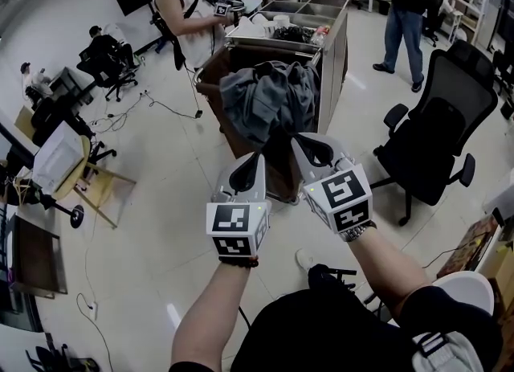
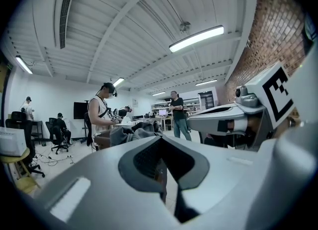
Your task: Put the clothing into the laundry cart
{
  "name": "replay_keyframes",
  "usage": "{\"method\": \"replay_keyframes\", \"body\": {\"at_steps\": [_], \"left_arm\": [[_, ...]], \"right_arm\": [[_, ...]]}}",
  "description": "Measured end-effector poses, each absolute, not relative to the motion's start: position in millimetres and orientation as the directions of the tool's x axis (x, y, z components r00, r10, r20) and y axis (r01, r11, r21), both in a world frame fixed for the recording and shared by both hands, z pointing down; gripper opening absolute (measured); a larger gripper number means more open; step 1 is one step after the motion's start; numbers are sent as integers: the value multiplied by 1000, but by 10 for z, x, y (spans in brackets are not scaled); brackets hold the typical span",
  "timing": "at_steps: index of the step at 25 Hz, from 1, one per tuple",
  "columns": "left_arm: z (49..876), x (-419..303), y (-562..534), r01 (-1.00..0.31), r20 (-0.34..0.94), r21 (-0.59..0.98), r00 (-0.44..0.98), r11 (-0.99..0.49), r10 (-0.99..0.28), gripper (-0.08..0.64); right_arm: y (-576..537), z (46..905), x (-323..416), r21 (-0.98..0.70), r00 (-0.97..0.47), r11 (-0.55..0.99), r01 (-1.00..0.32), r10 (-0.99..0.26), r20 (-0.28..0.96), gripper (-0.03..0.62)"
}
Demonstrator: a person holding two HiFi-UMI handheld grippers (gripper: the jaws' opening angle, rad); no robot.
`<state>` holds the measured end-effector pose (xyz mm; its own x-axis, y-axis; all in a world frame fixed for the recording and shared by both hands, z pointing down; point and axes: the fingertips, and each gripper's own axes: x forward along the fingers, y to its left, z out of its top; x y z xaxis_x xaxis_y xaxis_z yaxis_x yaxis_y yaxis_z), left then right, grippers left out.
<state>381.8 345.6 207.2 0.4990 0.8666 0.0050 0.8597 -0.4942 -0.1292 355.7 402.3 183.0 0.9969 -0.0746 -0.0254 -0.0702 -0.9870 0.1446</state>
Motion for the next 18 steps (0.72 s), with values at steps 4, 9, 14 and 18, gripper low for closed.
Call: {"method": "replay_keyframes", "body": {"at_steps": [4, 9, 14, 18], "left_arm": [[2078, 3818, 3491, 862, 7, -126, 496, -491, 868, 3], [2077, 3803, 3534, 864, 9, -126, 492, -487, 870, 3], [2093, 3801, 3530, 864, 9, -126, 492, -487, 870, 3], [2126, 3809, 3534, 866, 9, -126, 490, -485, 872, 3]], "right_arm": [[4050, 1828, 3553, 146, 997, -987, -66, -70, -22, 0], [4086, 1840, 3542, 147, 998, -987, -63, -66, -14, 0], [4076, 1856, 3538, 148, 998, -987, -62, -66, -17, 0], [4063, 1884, 3552, 148, 998, -987, -62, -65, -16, 0]]}}
